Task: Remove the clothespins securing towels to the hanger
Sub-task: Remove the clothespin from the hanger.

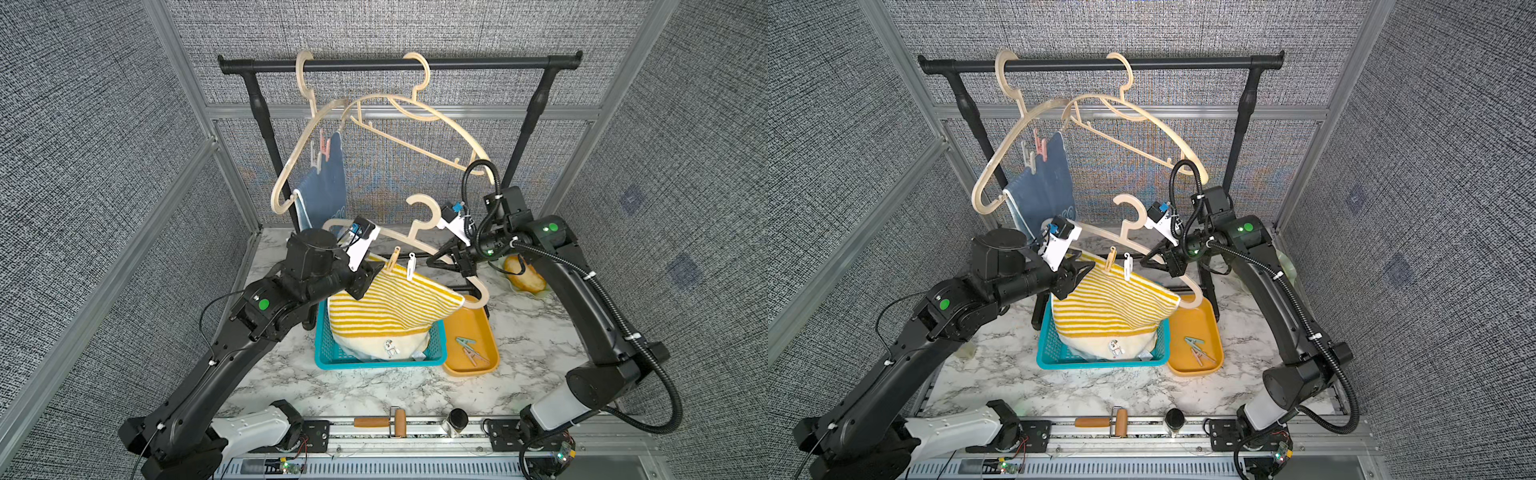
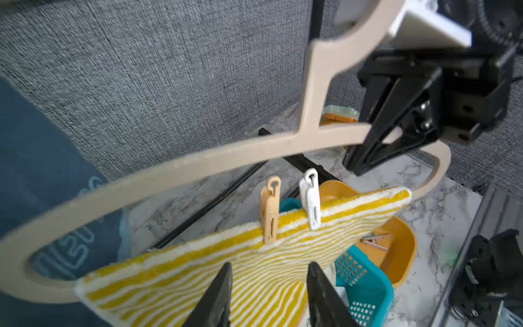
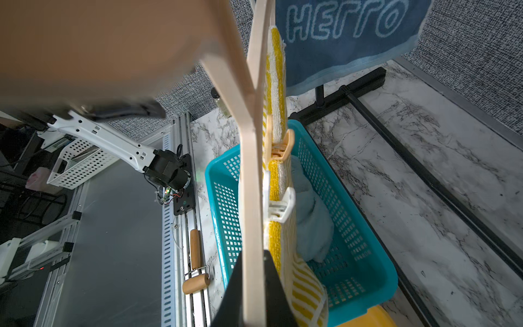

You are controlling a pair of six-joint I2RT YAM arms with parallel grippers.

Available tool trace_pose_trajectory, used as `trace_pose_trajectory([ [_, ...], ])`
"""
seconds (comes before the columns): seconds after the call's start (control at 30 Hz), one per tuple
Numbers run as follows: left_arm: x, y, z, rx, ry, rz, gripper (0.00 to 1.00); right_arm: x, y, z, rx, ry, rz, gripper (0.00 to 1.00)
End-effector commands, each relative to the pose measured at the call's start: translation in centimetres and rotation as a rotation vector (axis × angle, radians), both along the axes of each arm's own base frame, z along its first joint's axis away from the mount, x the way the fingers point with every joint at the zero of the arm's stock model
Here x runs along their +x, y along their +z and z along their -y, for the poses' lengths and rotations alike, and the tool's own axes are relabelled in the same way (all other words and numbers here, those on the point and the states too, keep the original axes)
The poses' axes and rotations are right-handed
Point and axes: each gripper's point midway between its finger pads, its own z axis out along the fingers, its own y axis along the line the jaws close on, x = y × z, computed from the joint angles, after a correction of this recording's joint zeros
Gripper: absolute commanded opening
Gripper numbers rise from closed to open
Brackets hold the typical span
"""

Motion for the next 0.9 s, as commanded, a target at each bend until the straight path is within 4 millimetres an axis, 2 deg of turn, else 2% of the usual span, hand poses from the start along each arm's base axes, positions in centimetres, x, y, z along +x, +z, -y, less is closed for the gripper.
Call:
trace_pose_trajectory([
  [0.0,-2.6,-2.8,1.1,-0.009,-0.146,-0.062,0.41,-1.2,0.3,-0.5,0.035,0.059,-0.027,0.00],
  [0.1,-3.6,-3.0,1.7,-0.067,-0.211,-0.022,0.41,-2.0,-0.4,-0.9,0.014,0.084,-0.055,0.00],
  [0.33,-2.7,-2.1,2.8,-0.082,-0.249,0.009,0.41,-3.7,-2.0,-1.3,-0.030,0.108,-0.078,0.00],
  [0.57,-1.2,-2.4,1.4,-0.146,-0.250,-0.037,0.44,-5.4,-2.4,-0.9,-0.010,0.124,-0.102,0.00],
  [0.67,-1.4,-3.1,1.4,-0.192,-0.293,-0.088,0.47,-6.1,-2.4,-0.9,0.006,0.131,-0.113,0.00],
  [0.73,-1.5,-3.6,1.8,-0.207,-0.327,-0.125,0.52,-6.3,-2.4,-0.8,0.009,0.129,-0.110,0.00],
  [0.77,-1.7,-3.7,2.0,-0.216,-0.346,-0.140,0.66,-6.5,-2.3,-0.9,0.012,0.131,-0.107,0.00],
  [0.87,-2.2,-3.5,2.3,-0.238,-0.392,-0.149,0.69,-6.8,-2.1,-1.0,0.013,0.136,-0.105,0.00],
])
